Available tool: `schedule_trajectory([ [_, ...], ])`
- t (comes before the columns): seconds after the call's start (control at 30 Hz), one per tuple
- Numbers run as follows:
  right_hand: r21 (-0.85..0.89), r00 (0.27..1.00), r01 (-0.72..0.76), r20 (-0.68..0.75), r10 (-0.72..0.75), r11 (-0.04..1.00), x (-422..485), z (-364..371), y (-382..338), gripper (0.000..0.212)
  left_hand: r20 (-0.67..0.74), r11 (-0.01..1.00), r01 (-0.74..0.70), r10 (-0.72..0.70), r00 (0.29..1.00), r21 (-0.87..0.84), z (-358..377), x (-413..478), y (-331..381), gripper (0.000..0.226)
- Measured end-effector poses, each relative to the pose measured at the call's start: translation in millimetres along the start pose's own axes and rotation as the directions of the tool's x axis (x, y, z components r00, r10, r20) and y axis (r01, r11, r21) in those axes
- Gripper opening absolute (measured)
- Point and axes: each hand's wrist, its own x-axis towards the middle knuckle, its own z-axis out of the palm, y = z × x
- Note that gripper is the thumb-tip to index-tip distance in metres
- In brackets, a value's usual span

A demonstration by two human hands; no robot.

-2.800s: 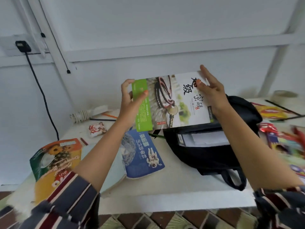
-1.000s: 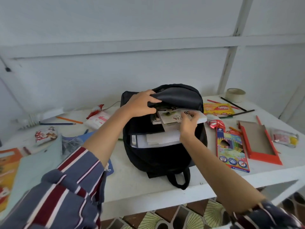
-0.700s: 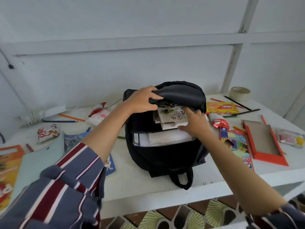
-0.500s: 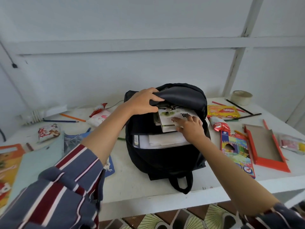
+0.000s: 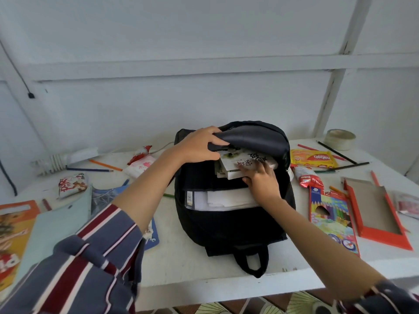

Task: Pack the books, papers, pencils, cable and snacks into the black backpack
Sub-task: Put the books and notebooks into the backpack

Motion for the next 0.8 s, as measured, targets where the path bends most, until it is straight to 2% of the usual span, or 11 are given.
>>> schedule_trajectory([
  [0.13,-0.071,0.995,-0.04,-0.089,0.034,0.997,10,1,-7,0.048,0.003,1.0,-0.008,0.008,1.0,-0.011,0,1,0,0.042],
  [0.23,-0.154,0.995,-0.088,-0.054,0.081,0.984,21,4,-17,0.049,-0.001,1.0,-0.011,0.011,1.0,-0.022,0,2,-1,0.042],
  [0.33,-0.163,0.99,-0.139,-0.041,0.134,0.977,30,3,-24,0.038,0.009,1.0,-0.017,0.017,1.0,-0.012,-1,2,-3,0.042],
  [0.47,-0.11,0.987,-0.075,-0.153,0.058,0.991,24,1,-22,0.04,0.016,0.999,-0.019,0.02,1.0,-0.032,-1,5,-6,0.043],
  [0.57,-0.114,0.995,0.012,-0.098,-0.024,0.993,20,-3,-22,0.042,0.013,0.999,-0.027,0.027,1.0,-0.021,1,6,-6,0.044],
  [0.63,-0.182,0.993,-0.009,-0.115,-0.013,0.983,23,-4,-22,0.049,0.008,0.999,-0.029,0.029,1.0,-0.019,3,6,-5,0.044],
  [0.7,-0.171,0.989,-0.039,-0.146,0.014,0.984,26,-1,-23,0.057,0.006,0.999,-0.03,0.03,1.0,-0.014,4,5,-5,0.044],
  [0.8,-0.195,0.989,-0.014,-0.15,-0.015,0.981,26,4,-27,0.058,0.006,0.999,-0.035,0.036,0.999,-0.012,5,4,-6,0.045],
])
